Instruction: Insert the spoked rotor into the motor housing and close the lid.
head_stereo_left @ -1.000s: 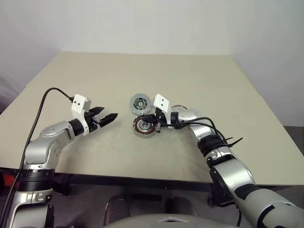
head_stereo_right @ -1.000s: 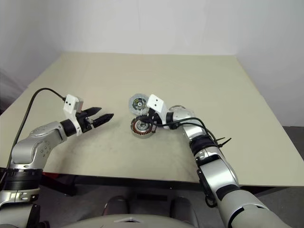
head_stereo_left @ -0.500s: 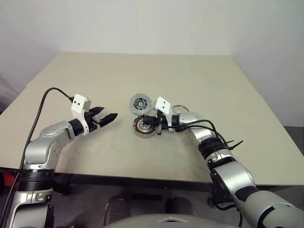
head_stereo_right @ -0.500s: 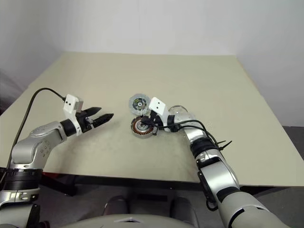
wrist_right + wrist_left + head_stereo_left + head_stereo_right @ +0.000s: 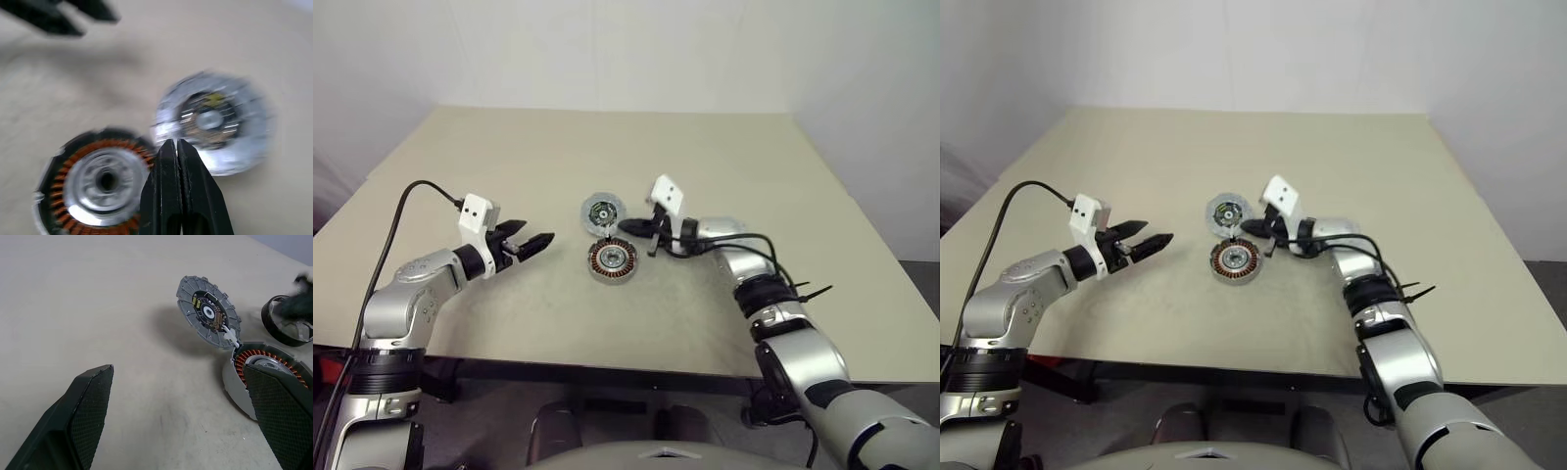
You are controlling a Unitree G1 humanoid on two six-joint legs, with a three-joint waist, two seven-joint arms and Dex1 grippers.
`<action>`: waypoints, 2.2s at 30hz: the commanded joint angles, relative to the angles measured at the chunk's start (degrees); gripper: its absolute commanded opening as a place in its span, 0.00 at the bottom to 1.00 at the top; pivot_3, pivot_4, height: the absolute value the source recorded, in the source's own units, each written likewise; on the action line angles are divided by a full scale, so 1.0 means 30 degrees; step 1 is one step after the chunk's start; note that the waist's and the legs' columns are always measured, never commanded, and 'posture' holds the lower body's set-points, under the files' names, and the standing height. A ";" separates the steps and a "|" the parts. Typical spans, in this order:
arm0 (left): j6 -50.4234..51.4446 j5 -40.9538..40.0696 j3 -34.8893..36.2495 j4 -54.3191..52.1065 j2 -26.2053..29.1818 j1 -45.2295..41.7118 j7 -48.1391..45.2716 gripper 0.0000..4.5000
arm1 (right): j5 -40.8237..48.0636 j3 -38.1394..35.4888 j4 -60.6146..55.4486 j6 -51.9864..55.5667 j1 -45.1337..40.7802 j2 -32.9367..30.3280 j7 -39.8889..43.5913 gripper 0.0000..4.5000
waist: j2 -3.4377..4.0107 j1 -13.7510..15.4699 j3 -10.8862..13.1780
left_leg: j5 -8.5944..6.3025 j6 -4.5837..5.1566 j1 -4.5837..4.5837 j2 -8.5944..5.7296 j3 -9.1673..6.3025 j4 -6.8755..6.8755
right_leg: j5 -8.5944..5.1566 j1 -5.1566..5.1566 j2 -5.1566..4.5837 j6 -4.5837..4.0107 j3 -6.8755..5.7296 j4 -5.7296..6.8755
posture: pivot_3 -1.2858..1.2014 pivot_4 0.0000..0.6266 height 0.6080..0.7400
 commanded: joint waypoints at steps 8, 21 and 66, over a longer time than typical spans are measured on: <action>-0.0552 0.0086 0.0040 -0.0063 -0.0431 -0.0136 -0.0088 1.00 | -0.0514 -0.2329 0.2748 0.1619 -0.1529 -0.4876 -0.2875 0.37 | -0.0003 0.0015 0.0002 | 0.0001 -0.0002 -0.0001 -0.0008 0.0001 0.0002 | 0.0000 0.0008 -0.0001 0.0000 0.0002 -0.0005 | 0.52 0.00 1.00; -0.0768 0.0443 -0.0247 0.0341 -0.0623 -0.0172 -0.0209 1.00 | 0.1550 -0.3628 0.4828 0.7383 -0.0796 -0.6554 0.1449 0.43 | 0.0005 0.0123 0.0004 | -0.0001 0.0008 -0.0024 0.0000 0.0014 0.0019 | 0.0001 0.0007 0.0000 -0.0002 -0.0003 -0.0001 | 0.52 0.00 1.00; -0.0574 0.0489 -0.0252 -0.0199 -0.0220 0.0473 -0.0090 1.00 | 0.4330 -0.7581 0.7923 1.1488 -0.3101 -0.5774 -0.0645 0.43 | 0.0012 0.0453 0.0002 | 0.0001 0.0005 -0.0019 -0.0001 0.0018 0.0041 | 0.0000 -0.0020 -0.0015 -0.0005 -0.0014 0.0046 | 0.52 0.00 1.00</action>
